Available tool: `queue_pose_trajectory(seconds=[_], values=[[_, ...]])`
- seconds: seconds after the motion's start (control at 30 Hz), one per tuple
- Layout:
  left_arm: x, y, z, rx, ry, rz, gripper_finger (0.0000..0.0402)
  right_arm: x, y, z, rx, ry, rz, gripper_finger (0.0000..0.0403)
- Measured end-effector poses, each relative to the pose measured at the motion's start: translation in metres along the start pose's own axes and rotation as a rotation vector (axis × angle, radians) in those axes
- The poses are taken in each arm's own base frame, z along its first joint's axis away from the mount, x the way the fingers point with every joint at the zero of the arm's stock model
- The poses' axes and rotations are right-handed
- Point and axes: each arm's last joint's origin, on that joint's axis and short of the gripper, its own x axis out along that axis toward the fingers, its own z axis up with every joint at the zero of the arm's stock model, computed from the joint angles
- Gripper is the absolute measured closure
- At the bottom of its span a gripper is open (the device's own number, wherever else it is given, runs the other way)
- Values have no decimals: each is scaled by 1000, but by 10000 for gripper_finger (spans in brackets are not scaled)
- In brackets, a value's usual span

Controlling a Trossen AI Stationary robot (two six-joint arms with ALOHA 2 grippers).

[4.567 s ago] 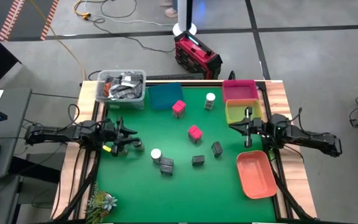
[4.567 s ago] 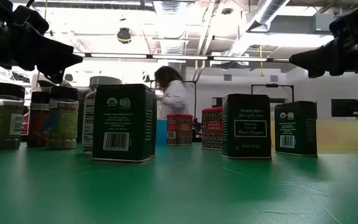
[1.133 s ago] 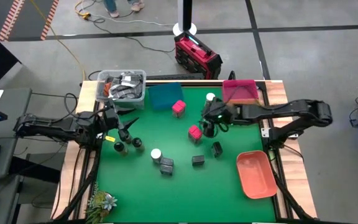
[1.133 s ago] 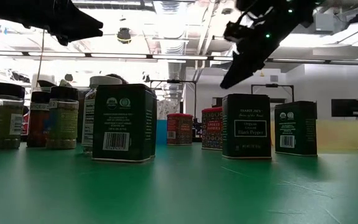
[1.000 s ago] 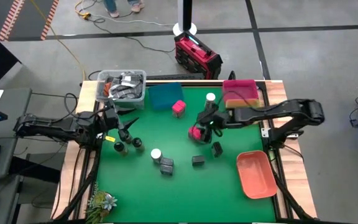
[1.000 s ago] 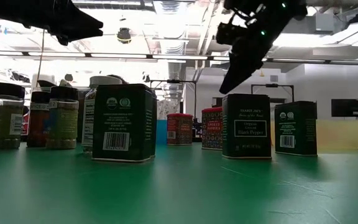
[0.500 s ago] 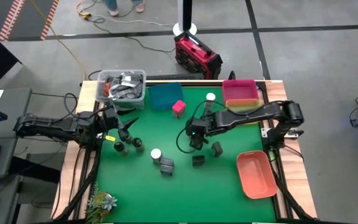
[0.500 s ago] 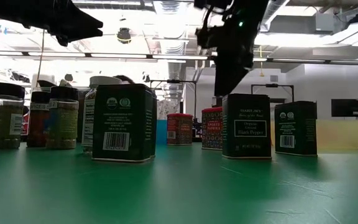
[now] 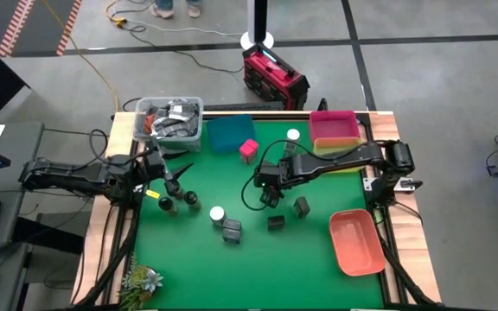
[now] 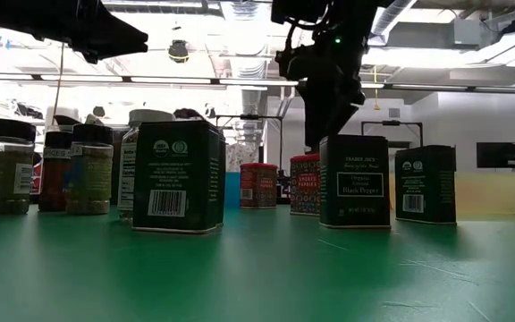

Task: Sort spices by type
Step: Put the red seasoning from the middle into the red bin

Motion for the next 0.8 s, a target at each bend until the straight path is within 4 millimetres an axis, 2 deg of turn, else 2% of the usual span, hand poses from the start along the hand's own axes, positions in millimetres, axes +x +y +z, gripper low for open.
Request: queue_pose_trajectory(seconds=[0.5,0.8], values=[[0,0,-4,-15,36,-3,214,22,5,2,-20,36,3,126],[0,0,-5,-33,44,-4,214,25,-2,7,-27,39,24,128]])
